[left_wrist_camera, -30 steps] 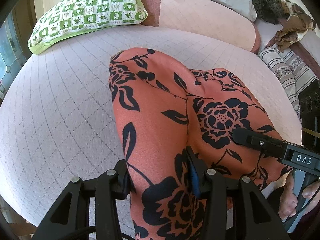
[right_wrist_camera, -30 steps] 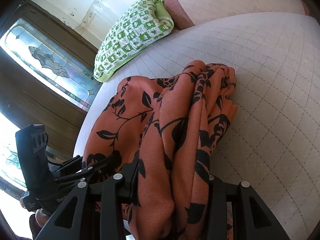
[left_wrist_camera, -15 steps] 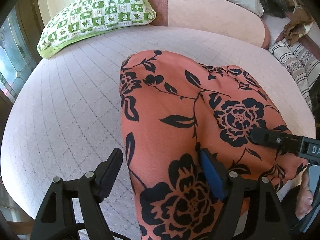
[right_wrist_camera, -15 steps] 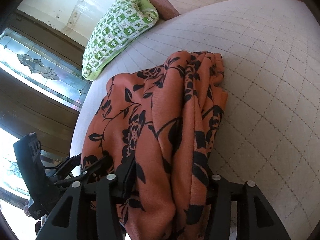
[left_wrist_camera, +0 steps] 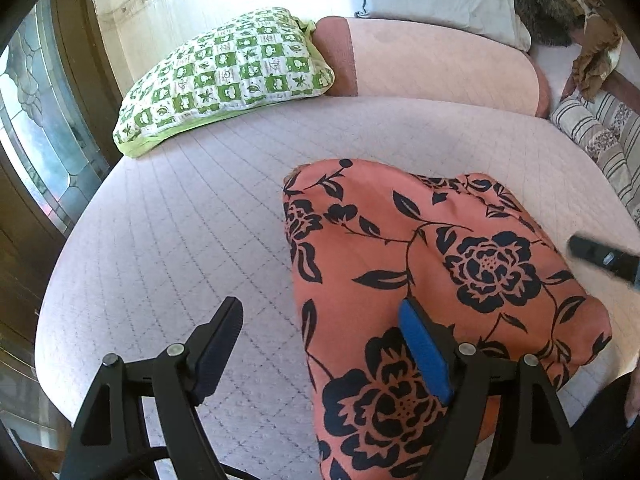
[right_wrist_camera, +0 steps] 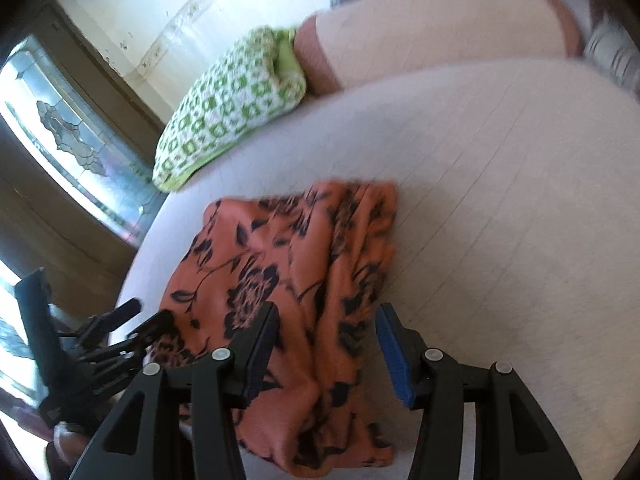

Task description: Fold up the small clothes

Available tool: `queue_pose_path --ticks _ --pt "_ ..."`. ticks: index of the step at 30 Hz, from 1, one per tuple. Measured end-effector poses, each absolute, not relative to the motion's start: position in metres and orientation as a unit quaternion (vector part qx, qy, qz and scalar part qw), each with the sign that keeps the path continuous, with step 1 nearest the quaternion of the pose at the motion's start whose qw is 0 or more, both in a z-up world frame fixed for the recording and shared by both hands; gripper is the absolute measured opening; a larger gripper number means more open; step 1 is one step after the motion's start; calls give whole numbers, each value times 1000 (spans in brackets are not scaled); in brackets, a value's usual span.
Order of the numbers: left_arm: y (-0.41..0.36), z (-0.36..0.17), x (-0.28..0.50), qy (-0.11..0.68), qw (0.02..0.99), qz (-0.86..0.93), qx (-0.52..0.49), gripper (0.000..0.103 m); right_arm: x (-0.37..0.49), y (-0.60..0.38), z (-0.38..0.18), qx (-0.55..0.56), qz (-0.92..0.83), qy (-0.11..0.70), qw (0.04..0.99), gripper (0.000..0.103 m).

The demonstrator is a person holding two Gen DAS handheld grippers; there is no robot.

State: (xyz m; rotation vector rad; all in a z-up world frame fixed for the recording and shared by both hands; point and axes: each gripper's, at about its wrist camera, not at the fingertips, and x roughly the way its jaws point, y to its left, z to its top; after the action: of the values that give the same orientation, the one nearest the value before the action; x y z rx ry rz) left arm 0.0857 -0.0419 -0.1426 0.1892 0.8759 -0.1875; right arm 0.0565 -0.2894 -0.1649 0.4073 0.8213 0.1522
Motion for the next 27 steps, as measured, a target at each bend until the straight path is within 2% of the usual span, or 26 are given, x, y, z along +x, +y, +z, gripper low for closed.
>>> queue_pose_path --ticks 3,4,5,6,10,14,22,27 --pt "-40 -147 90 429 894 -84 96 81 44 -287 -150 182 100 353 913 53" --pt "-39 -148 90 431 893 -84 96 81 40 -281 -147 169 116 344 916 50" --pt "-40 -149 91 432 893 -84 97 81 39 -274 -145 156 129 343 917 40" --pt "-40 -150 91 433 892 -83 97 81 39 -263 -147 139 143 352 915 38" --pt "-41 -158 95 439 889 -80 104 81 49 -239 -163 84 144 403 900 36" --pt "-40 -172 101 448 884 -79 106 91 64 -237 -188 68 122 463 875 38" --pt "-40 -169 99 459 879 -64 109 94 68 -244 -180 93 124 459 875 38" --pt "-36 -149 84 451 885 -27 110 94 42 -255 -157 114 128 402 900 38"
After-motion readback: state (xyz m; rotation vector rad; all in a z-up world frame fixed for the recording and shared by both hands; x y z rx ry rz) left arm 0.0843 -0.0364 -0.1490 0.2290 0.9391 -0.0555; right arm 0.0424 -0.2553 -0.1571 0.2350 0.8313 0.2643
